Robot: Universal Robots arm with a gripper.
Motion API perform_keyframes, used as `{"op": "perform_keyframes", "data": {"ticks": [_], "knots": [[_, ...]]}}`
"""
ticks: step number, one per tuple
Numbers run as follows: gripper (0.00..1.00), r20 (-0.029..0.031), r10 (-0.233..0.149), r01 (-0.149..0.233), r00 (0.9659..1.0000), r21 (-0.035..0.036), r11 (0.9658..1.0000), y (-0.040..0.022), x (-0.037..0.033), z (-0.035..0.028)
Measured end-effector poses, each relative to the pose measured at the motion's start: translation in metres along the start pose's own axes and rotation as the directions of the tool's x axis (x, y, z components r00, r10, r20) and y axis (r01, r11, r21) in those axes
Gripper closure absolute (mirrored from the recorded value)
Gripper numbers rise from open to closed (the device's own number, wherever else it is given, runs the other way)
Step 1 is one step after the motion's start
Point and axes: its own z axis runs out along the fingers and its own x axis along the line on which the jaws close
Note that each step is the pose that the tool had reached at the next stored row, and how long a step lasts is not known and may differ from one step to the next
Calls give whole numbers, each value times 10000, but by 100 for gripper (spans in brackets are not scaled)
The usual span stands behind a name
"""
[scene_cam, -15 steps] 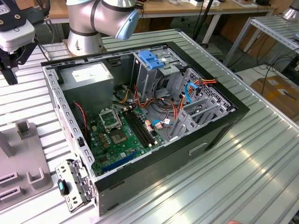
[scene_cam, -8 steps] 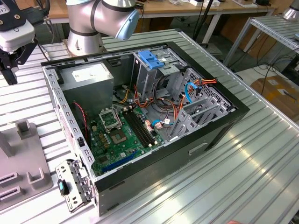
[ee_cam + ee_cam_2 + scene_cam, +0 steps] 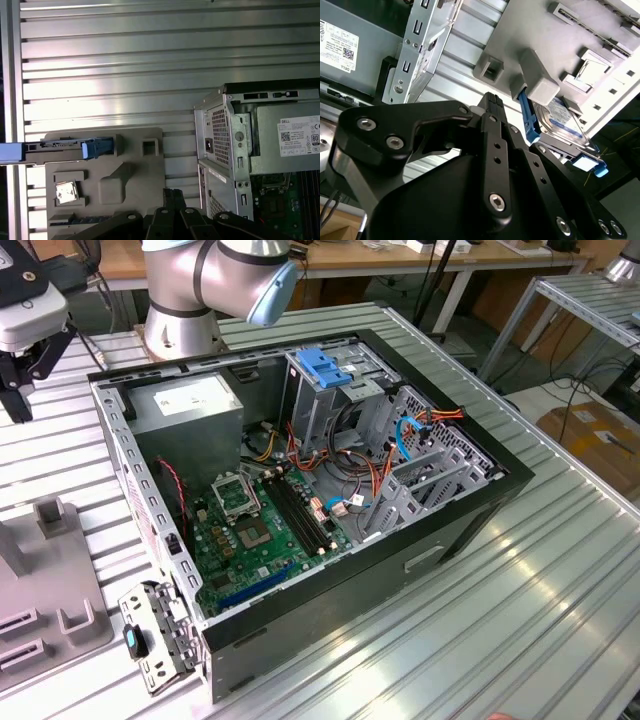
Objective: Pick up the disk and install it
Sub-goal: 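Reach for the disk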
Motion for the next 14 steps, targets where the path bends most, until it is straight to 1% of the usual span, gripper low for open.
{"op": "perform_keyframes", "data": {"ticks": [2,4,9,14], "knots": [[89,0,0,0,10000,-1,10000,-3,33,0],[89,1,0,0,10000,-1,10000,-6,80,0],[89,1,-1,1,10000,-1,10000,-11,140,-1],[89,1,0,0,10000,-1,10000,-16,215,-3]]}}
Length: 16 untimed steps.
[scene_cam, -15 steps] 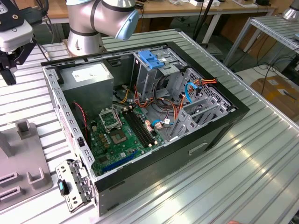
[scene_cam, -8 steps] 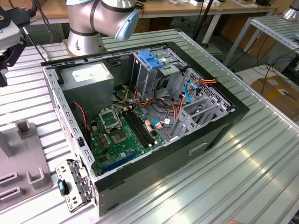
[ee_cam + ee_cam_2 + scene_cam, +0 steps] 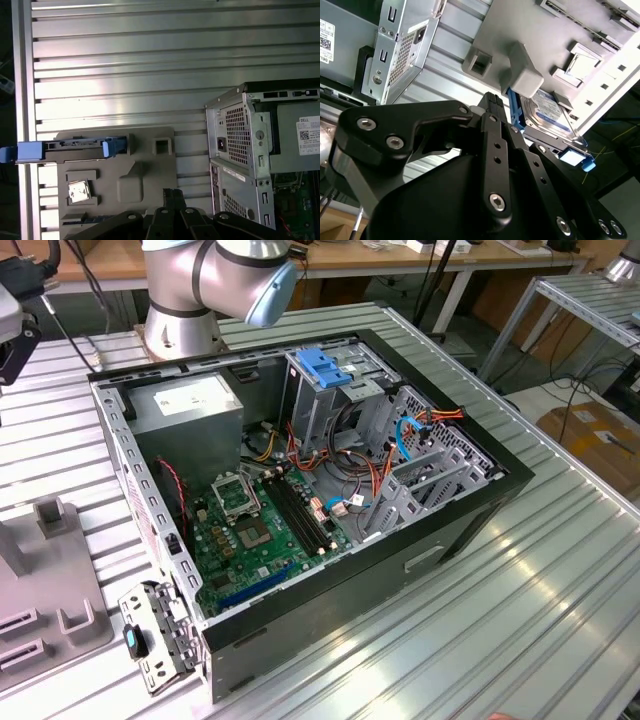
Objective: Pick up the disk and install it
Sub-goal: 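Reach for the disk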
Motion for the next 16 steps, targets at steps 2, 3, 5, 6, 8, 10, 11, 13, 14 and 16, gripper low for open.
{"op": "perform_keyframes", "data": {"ticks": [2,3,5,6,8,10,11,13,14,16], "knots": [[89,0,0,0,10000,0,10000,-1,14,-1],[89,0,-1,1,10000,0,10000,-1,14,0],[89,0,0,0,10000,1,10000,-1,18,-1],[89,0,0,0,10000,0,10000,-1,18,-1],[89,0,0,0,10000,0,10000,-1,19,-1],[89,-1,0,0,10000,0,10000,-1,19,-1],[89,0,0,0,10000,0,10000,-1,19,-1],[89,-1,0,0,10000,0,10000,-1,19,-1],[89,0,-1,1,10000,0,10000,-2,20,-1],[89,-1,0,0,10000,1,10000,-3,36,-1]]}}
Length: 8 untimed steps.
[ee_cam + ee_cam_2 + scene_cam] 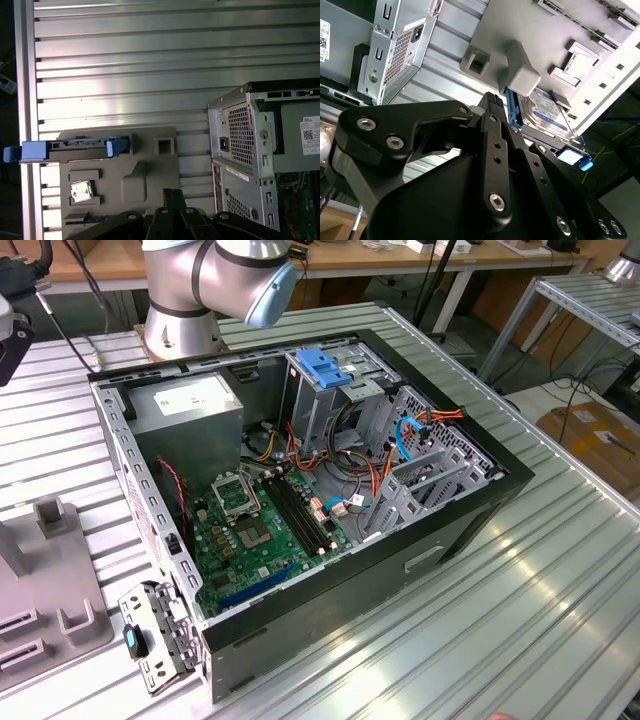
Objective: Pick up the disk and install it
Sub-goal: 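Reach for the disk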
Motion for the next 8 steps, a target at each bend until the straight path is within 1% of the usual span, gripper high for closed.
{"op": "perform_keyframes", "data": {"ticks": [3,5,8], "knots": [[89,0,-1,1,10000,-1,10000,-6,71,1],[89,1,-1,1,10000,-1,10000,-7,95,2],[89,1,-1,1,10000,-1,10000,-13,162,1]]}}
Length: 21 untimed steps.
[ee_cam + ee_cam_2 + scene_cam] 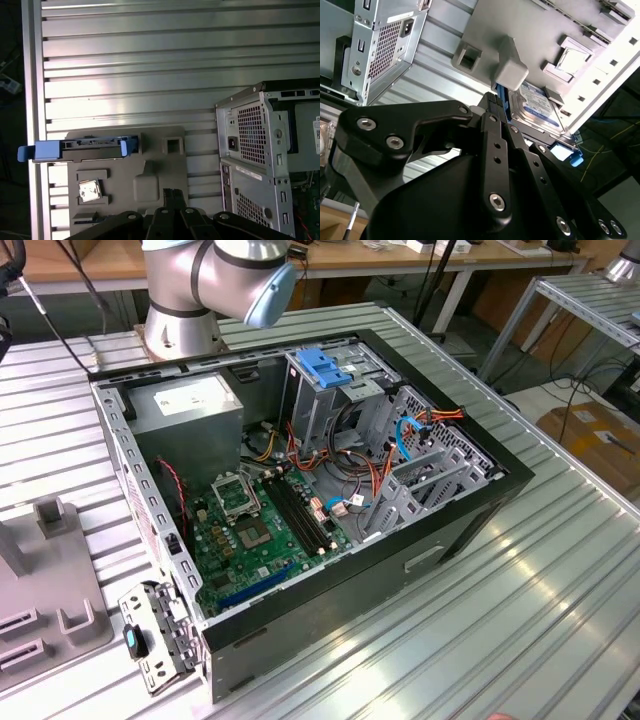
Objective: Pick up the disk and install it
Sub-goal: 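Reach for the disk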
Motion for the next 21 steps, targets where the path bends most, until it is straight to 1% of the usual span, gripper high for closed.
{"op": "perform_keyframes", "data": {"ticks": [14,18,21], "knots": [[89,0,1,-1,10000,0,10000,-15,196,-2],[89,0,0,0,10000,0,10000,-18,233,-2],[89,0,0,0,10000,0,10000,-18,236,-2]]}}
